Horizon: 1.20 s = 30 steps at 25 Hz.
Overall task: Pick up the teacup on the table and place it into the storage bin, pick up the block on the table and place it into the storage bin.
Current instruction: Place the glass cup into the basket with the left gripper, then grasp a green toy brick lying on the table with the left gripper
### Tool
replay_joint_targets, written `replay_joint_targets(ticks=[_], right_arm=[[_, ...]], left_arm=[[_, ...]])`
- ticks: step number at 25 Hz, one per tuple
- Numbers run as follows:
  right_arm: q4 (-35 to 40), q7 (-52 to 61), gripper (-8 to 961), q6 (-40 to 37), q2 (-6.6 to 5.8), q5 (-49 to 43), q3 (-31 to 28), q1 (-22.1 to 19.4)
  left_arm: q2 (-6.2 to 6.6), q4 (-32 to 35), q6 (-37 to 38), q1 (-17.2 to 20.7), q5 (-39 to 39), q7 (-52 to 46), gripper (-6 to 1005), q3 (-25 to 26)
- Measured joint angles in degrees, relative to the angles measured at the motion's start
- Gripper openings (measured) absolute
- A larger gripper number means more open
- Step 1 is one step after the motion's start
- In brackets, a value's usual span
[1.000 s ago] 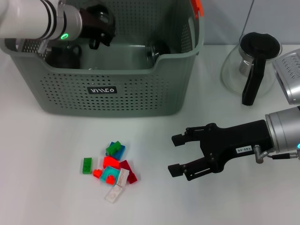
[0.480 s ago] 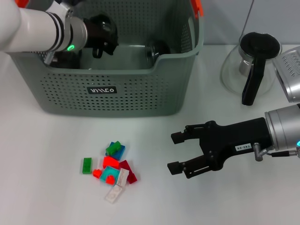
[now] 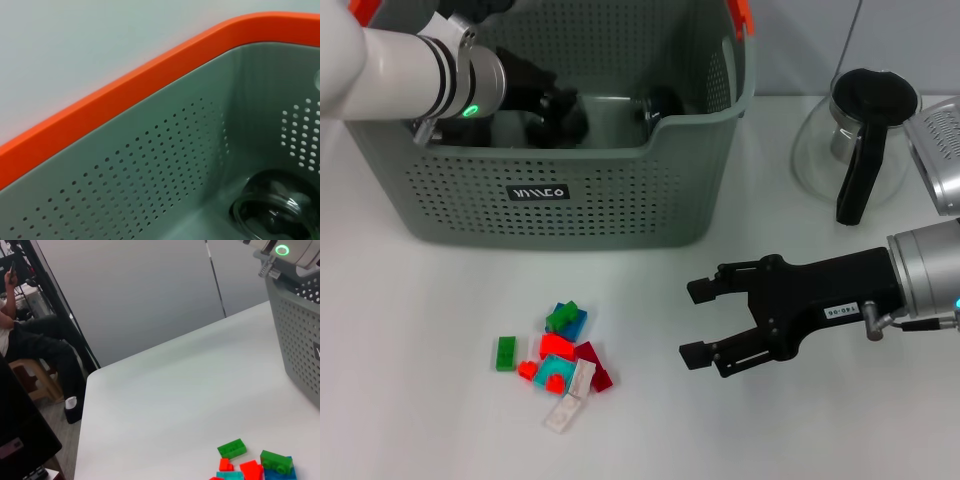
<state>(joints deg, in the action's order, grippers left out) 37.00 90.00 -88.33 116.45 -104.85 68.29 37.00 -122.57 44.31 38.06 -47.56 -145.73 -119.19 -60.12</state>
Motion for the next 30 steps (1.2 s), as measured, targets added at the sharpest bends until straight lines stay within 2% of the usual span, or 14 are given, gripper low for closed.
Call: replay_joint_targets(ticks=[5,6,10,11,14,15,16,19,22,26,30], right_arm=[[0.00,0.10,944,0.85,-0.11,0.00,-0.26,0.01],[0.00,0.11,944,1.04,-0.12,0.00,-0.35,0.01],[0.00,0.20,944,1.00,-0.12,0.00,-0.51,0.01],[0.00,0.27,944,0.90,-0.12,0.01,-0.52,0.01],[0.04,0.63,944,0.88,-0.31,0.00,-0.53,0.07],[0.05,0.68,944,0.86,-0.39,0.00,-0.52,0.07],[0.06,0.68,944,0.84,-0.48,0.00,-0.52,0.07],[0.08,0.37,944,0.82,-0.61,0.00,-0.33,0.09],[0.09,0.16,944,0.64,-0.74,-0.22,-0.18,0.10],[0.09,0.38,944,0.29,-0.80,-1.32,-0.41,0.34],[0.09,0.56,945,0.19,-0.80,-2.12,-0.51,0.50]], left_arm=[[-0.21,1.65,0.40,0.77,0.09,-0.83,252,0.44],[-0.24,2.59,0.67,1.36,0.17,-1.36,291,0.68],[-0.97,10.72,4.16,5.50,1.83,-3.38,447,0.95],[-1.28,14.66,6.29,7.08,3.20,-3.60,486,1.19],[-1.63,23.66,12.40,11.15,8.61,-4.26,553,1.60],[-1.63,23.66,12.40,11.15,8.61,-4.26,575,1.60],[-1.54,29.44,16.59,14.31,15.04,-4.52,597,2.48],[-1.59,33.52,21.42,16.88,22.44,-3.83,596,5.73],[-1.50,34.63,29.31,17.90,30.82,-2.24,596,11.05],[-1.28,34.37,42.86,18.59,39.93,0.66,676,17.91],[-1.30,34.49,57.59,20.82,44.45,7.09,755,20.83]])
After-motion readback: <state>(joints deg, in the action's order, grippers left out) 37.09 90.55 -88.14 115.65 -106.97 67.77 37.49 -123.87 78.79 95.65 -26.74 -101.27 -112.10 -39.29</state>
